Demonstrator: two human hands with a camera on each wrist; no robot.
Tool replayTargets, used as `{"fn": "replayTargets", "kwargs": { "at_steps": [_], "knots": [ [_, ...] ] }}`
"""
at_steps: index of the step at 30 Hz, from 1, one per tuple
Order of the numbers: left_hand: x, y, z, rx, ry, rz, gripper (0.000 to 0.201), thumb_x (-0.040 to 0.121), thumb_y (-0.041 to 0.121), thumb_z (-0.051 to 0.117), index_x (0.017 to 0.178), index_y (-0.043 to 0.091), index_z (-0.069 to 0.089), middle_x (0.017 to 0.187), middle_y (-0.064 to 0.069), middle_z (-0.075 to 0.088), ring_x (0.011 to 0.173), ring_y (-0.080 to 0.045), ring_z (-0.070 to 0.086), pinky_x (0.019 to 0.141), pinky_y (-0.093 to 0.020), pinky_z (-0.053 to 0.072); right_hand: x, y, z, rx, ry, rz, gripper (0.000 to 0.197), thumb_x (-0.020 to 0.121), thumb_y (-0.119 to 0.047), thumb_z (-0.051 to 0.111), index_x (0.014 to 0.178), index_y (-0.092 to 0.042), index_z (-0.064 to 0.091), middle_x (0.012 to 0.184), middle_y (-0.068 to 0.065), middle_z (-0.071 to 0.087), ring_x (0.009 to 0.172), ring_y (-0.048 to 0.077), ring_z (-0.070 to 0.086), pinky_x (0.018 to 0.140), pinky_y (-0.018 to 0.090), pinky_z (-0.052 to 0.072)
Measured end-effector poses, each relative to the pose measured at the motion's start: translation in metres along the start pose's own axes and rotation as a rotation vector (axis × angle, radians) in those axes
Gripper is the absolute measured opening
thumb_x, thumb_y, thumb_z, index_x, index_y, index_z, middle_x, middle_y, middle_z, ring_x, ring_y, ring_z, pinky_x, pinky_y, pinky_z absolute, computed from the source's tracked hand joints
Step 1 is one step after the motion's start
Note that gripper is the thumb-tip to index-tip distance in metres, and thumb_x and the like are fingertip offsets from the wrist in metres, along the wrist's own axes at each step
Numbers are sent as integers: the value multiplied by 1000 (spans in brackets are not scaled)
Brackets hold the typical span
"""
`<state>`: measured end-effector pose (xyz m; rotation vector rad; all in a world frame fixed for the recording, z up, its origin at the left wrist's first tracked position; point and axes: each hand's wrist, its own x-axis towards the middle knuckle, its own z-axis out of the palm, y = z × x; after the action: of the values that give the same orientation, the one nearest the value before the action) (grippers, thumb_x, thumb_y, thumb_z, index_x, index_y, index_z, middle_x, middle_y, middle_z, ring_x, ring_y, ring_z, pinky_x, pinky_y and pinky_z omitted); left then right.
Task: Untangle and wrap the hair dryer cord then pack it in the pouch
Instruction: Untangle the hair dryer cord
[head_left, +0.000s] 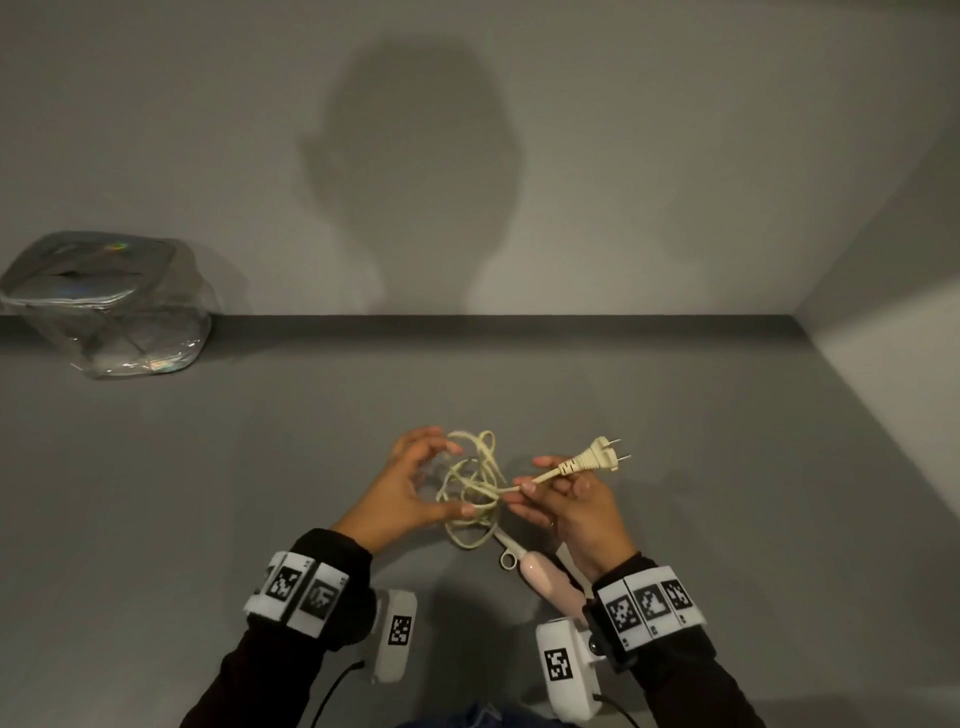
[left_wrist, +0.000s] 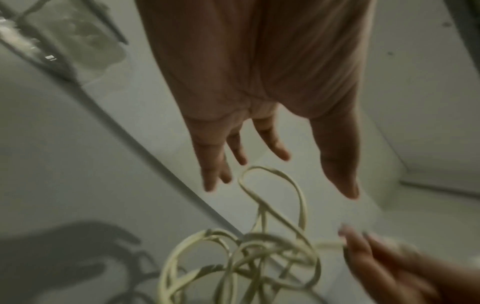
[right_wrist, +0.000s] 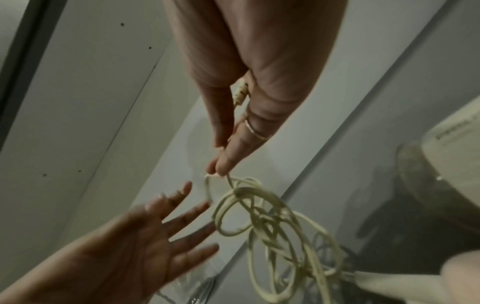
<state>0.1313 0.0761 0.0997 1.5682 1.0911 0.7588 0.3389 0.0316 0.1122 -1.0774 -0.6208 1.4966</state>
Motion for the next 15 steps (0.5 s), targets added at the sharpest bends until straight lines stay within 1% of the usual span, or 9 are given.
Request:
{"fn": "replayTargets", "kwargs": {
  "at_steps": [2,3,4,6,8,10,12,13,15],
  "knots": [
    [0,-5,7,244,-77,61,52,52,28,85,87,54,58,134,9,32,125,5,33,102,-5,25,3,-2,3,25,9,-18,27,71,9,60,93,-5,51,64,12,72,60,23,70,56,27,59],
    [1,-8,12,325,-88,75,48,55,25,84,86,52,60,135,8,33,125,0,35,104,-9,26,4,-3,4,17,16,-22,28,72,10,60,93,-6,51,63,12,72,59,22,70,56,27,59],
    [2,-9,18,390,-82,83,43,59,22,83,88,46,62,135,5,37,124,-7,38,106,-17,29,5,-2,5,-1,25,-28,31,73,12,59,94,-8,50,63,11,72,58,21,70,57,27,59],
    [5,-11,27,476,-16,84,28,67,17,77,92,25,68,127,0,50,116,-16,49,103,-30,39,7,-1,5,-53,47,-45,38,73,14,61,97,-12,48,63,9,73,60,19,69,60,26,59],
    [7,-10,31,457,45,70,13,76,10,66,88,14,68,108,-2,59,99,-16,58,92,-33,47,9,0,5,-105,66,-81,40,70,14,64,94,-14,48,61,7,72,62,18,69,64,25,57],
    [10,-7,33,369,90,66,12,80,4,59,84,14,66,91,2,60,83,-6,59,81,-24,48,11,0,5,-121,66,-99,34,70,13,64,87,-12,50,60,7,72,62,18,68,66,27,56],
    [11,0,35,273,114,60,19,80,1,59,78,20,64,84,5,58,75,2,58,74,-10,43,15,2,5,-134,47,-92,23,72,13,63,80,-6,52,60,6,72,60,18,69,61,27,58],
    [12,3,36,227,120,60,24,80,0,60,74,24,63,84,7,57,75,2,59,72,-7,43,18,4,4,-158,43,-83,21,73,13,63,82,-2,52,59,5,72,57,17,69,57,25,58],
    [12,10,40,132,143,52,33,78,-1,62,70,31,61,83,4,60,75,-3,63,72,-11,48,23,11,3,-219,57,-57,28,73,12,64,93,1,47,55,3,71,53,14,67,52,22,55]
  ]
}}
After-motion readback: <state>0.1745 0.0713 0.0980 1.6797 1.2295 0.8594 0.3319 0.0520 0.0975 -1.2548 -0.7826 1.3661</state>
